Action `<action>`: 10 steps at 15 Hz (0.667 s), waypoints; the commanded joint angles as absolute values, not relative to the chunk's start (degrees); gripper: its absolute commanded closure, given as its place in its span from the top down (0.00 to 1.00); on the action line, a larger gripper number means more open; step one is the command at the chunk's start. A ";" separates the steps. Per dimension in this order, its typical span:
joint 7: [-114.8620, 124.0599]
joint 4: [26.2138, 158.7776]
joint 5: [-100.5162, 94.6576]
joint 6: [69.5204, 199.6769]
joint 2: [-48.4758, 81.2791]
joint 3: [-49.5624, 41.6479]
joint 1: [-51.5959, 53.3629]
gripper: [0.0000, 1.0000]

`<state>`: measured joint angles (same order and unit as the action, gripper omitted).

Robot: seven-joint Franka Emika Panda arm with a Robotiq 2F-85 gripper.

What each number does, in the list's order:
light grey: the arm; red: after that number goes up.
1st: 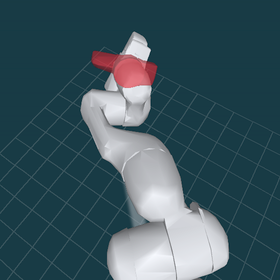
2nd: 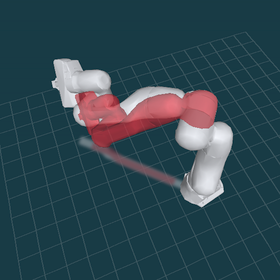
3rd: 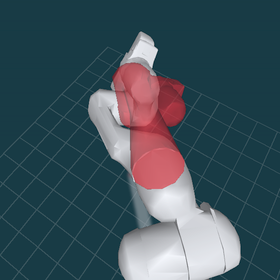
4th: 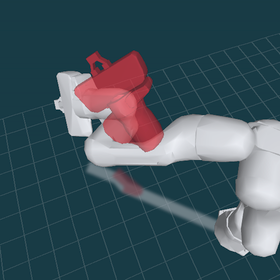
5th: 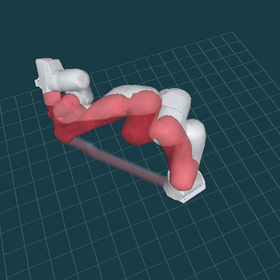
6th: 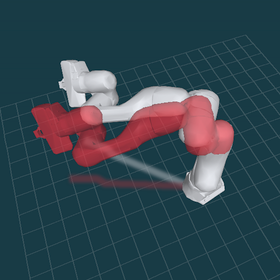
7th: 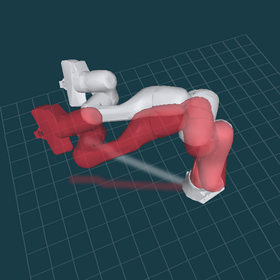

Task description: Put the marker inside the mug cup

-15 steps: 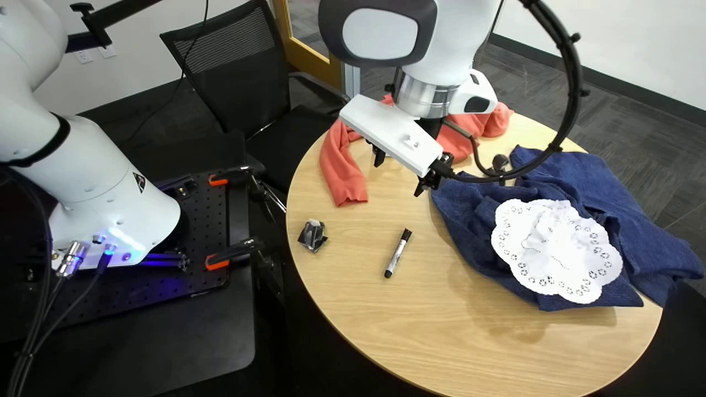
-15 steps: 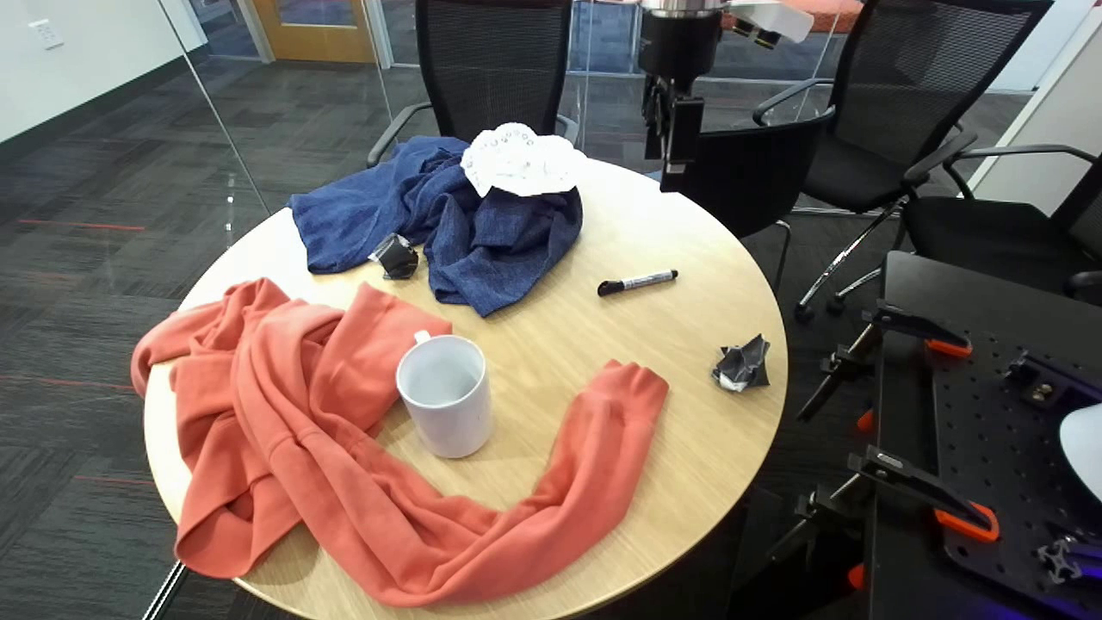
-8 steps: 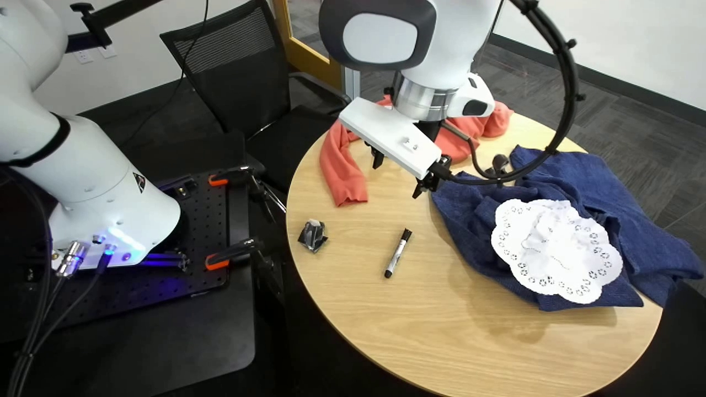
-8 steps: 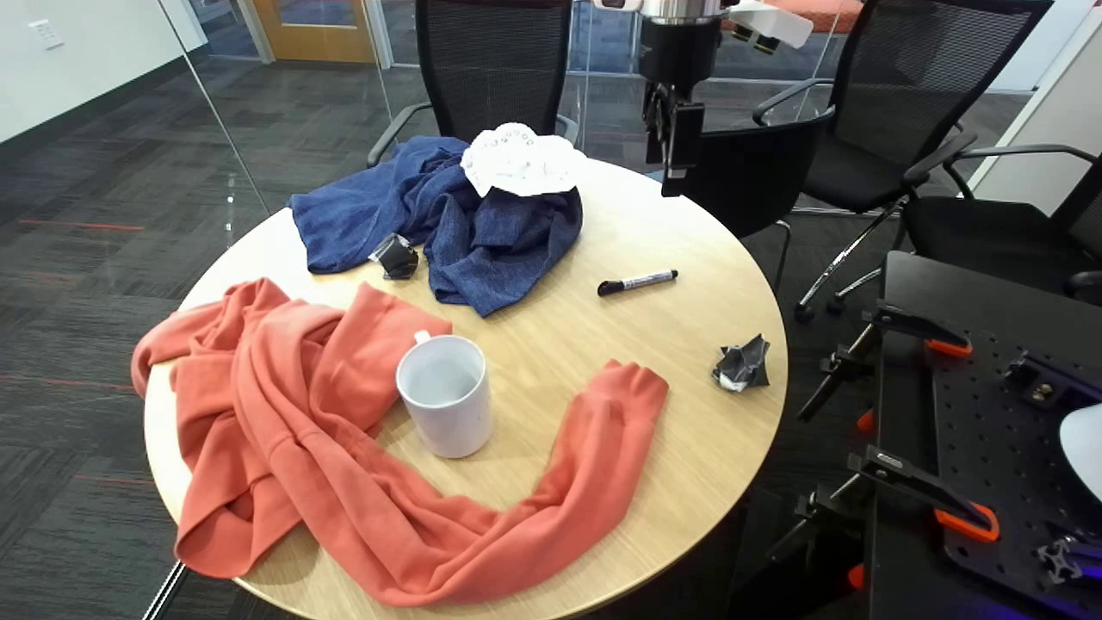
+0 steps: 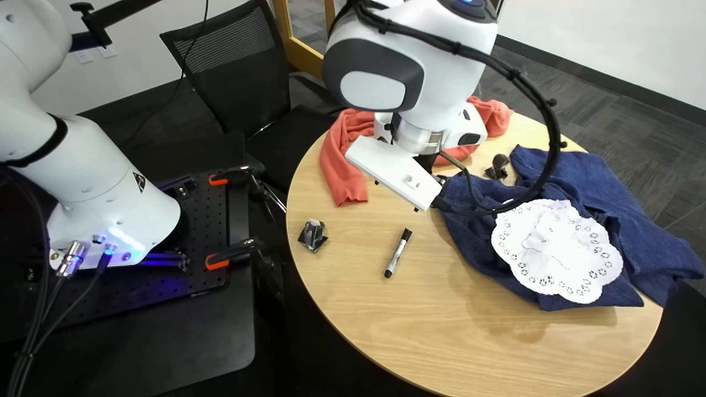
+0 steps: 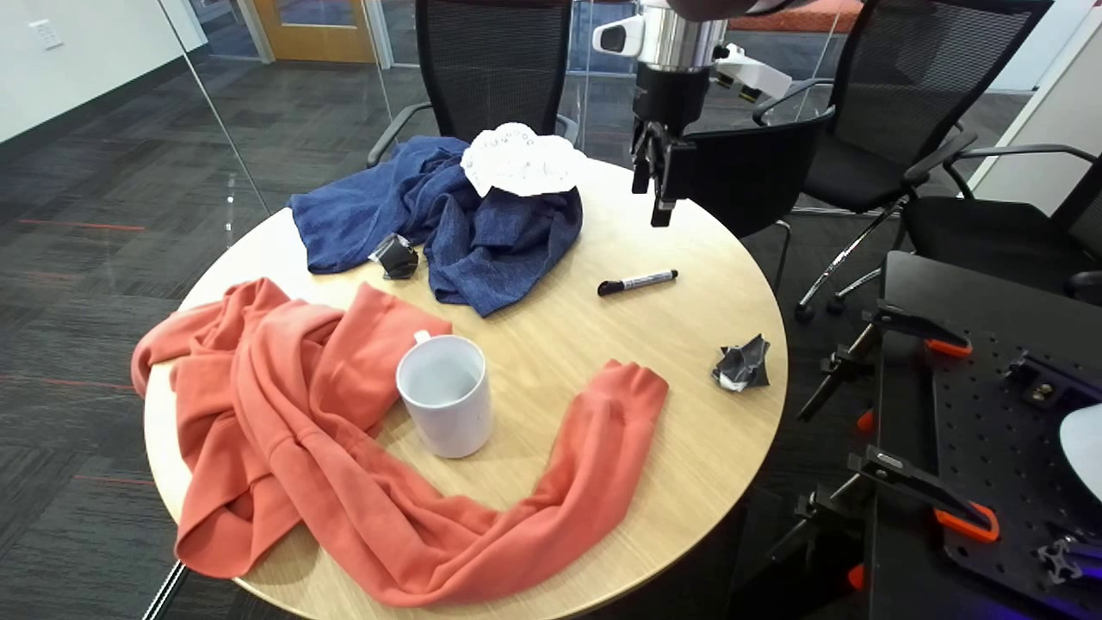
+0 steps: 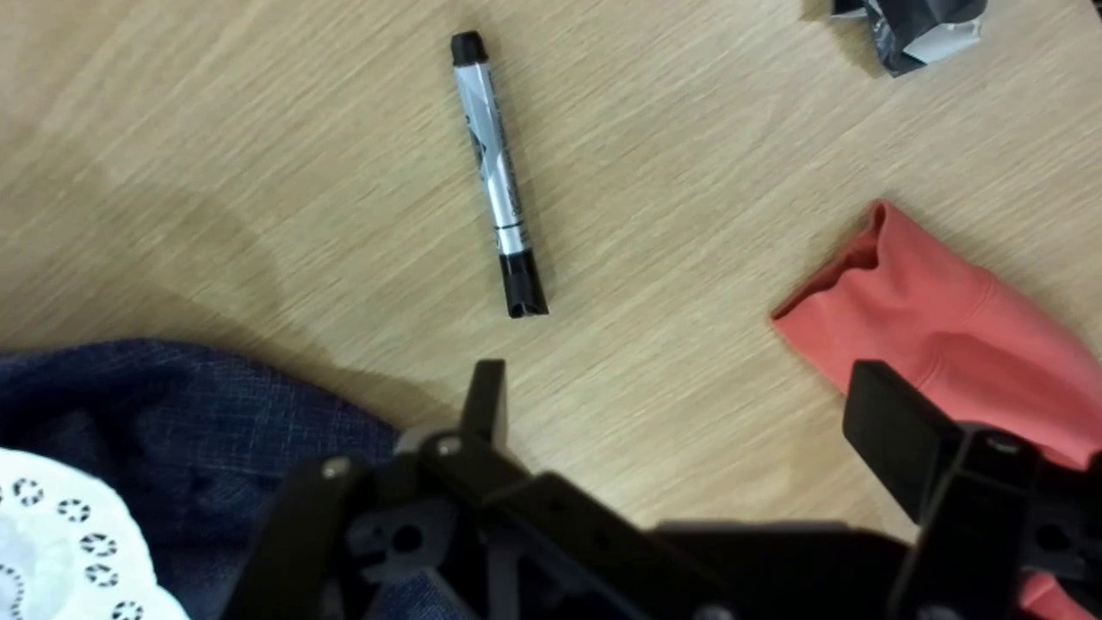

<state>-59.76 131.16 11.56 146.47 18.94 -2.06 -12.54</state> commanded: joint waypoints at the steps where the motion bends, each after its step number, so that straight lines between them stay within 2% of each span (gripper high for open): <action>1: -63.44 130.85 11.75 151.80 22.80 -0.20 -14.96 1.00; 10: -59.83 129.91 7.27 163.17 31.37 1.17 -16.42 1.00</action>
